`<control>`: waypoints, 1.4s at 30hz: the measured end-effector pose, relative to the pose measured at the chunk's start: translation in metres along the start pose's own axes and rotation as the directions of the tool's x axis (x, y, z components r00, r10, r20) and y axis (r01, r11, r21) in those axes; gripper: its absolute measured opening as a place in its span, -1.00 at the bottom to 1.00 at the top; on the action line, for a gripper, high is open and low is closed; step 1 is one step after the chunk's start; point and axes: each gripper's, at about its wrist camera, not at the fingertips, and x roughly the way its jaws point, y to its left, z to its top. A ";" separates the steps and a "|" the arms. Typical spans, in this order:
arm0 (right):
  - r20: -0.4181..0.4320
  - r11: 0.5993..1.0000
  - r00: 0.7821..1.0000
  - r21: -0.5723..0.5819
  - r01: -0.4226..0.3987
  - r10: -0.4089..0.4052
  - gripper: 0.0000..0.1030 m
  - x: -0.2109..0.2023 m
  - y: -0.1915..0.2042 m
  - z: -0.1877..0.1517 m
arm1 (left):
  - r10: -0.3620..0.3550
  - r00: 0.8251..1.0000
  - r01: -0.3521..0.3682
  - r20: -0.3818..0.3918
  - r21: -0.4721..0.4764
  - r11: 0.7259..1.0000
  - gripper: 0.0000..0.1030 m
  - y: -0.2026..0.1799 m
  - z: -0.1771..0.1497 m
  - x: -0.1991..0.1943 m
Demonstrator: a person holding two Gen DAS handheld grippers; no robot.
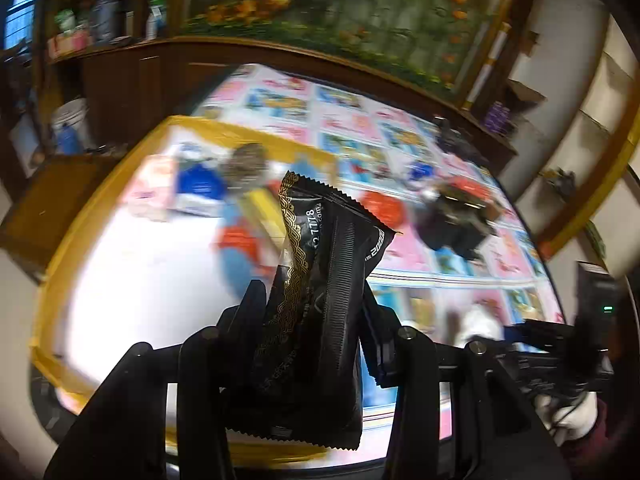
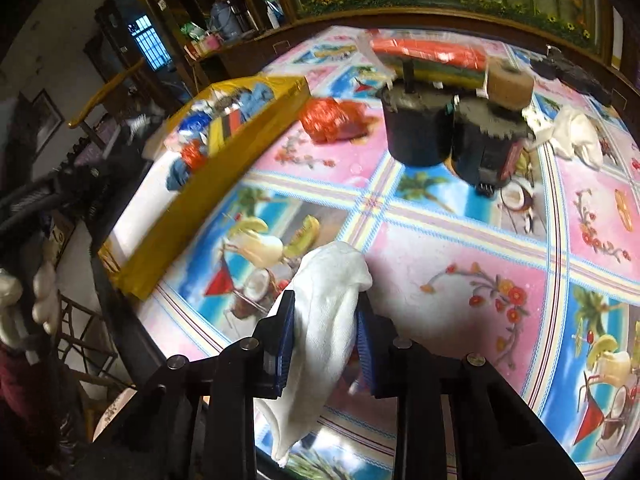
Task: Organize soft objects
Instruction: 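Carry the black package and white cloth over the tray with both tools, then release the black package with the left tool while the right releases the white cloth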
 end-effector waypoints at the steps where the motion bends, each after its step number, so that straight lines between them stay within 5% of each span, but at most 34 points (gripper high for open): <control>1: 0.013 1.000 1.000 -0.005 -0.008 0.008 -0.47 -0.004 0.003 0.002 | 0.031 1.000 -0.031 -0.005 -0.026 0.999 -0.18 0.015 0.001 0.000; 11: 0.030 0.989 0.995 -0.121 -0.089 0.093 -0.46 -0.003 0.061 0.055 | 0.174 0.981 -0.180 -0.085 -0.069 0.981 -0.17 0.070 0.030 0.041; 19: -0.023 0.962 0.989 -0.228 -0.149 0.148 -0.46 0.045 0.131 0.098 | 0.163 0.966 -0.191 -0.200 -0.134 0.972 -0.14 0.096 0.046 0.089; 23: -0.055 0.949 0.984 -0.261 -0.177 0.168 -0.46 0.070 0.159 0.114 | 0.163 0.971 -0.188 -0.173 -0.134 0.973 -0.13 0.098 0.059 0.094; 26: -0.073 0.944 0.984 -0.278 -0.179 0.165 -0.46 0.094 0.176 0.125 | 0.100 0.984 -0.124 -0.148 -0.168 0.978 -0.13 0.104 0.064 0.082; 34: -0.098 0.932 0.978 -0.299 -0.204 0.183 -0.46 0.134 0.211 0.151 | 0.102 0.995 -0.097 0.018 -0.200 0.975 -0.01 0.116 0.051 0.009; 39: -0.073 0.922 0.981 -0.334 -0.195 0.181 -0.43 0.158 0.241 0.175 | 0.101 0.988 -0.062 0.121 -0.289 0.955 0.26 0.133 0.028 -0.034; 42: -0.066 0.927 0.985 -0.334 -0.172 0.159 0.04 0.179 0.252 0.186 | 0.103 0.984 -0.053 0.145 -0.314 0.948 0.27 0.137 0.017 -0.045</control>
